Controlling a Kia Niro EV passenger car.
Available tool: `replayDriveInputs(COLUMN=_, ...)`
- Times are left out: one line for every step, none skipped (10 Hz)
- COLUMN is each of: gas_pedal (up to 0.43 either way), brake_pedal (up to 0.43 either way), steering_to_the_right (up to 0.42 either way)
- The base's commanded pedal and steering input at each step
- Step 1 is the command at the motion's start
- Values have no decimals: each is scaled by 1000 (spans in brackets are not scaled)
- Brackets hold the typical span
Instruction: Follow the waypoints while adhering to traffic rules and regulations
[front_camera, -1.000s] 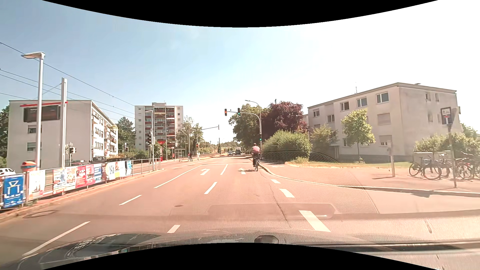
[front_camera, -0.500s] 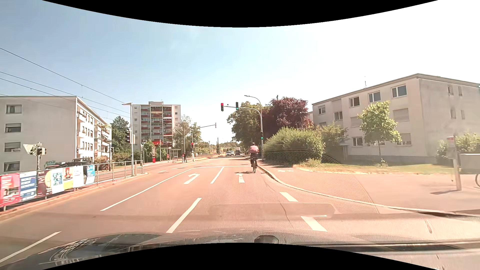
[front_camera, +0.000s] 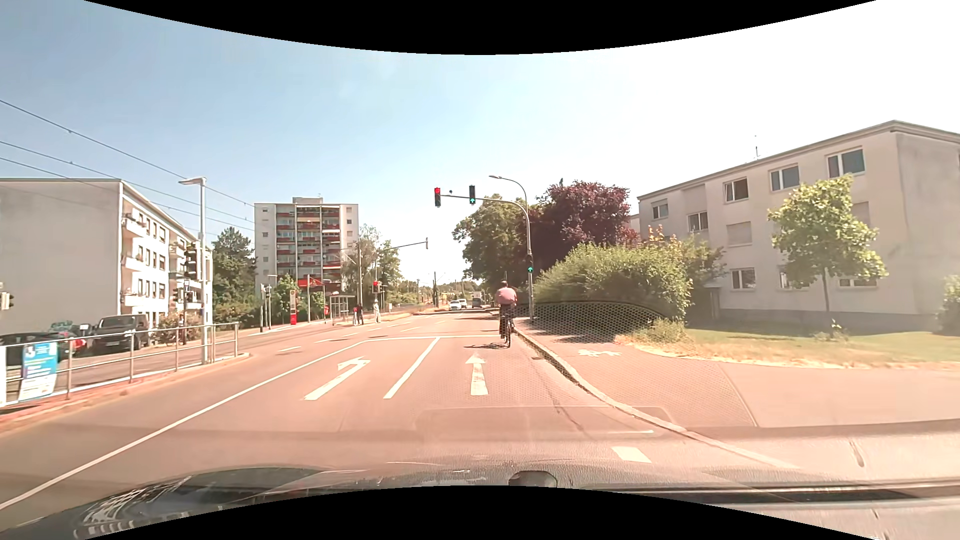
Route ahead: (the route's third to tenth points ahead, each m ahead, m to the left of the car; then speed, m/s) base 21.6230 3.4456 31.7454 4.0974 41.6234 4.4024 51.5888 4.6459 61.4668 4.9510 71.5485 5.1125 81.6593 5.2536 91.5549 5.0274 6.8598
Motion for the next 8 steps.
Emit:
replayDriveInputs(gas_pedal=47, brake_pedal=0, steering_to_the_right=-7)
replayDriveInputs(gas_pedal=39, brake_pedal=0, steering_to_the_right=-8)
replayDriveInputs(gas_pedal=39, brake_pedal=0, steering_to_the_right=-8)
replayDriveInputs(gas_pedal=39, brake_pedal=0, steering_to_the_right=-8)
replayDriveInputs(gas_pedal=39, brake_pedal=0, steering_to_the_right=-8)
replayDriveInputs(gas_pedal=39, brake_pedal=0, steering_to_the_right=-11)
replayDriveInputs(gas_pedal=28, brake_pedal=0, steering_to_the_right=-14)
replayDriveInputs(gas_pedal=8, brake_pedal=0, steering_to_the_right=-18)
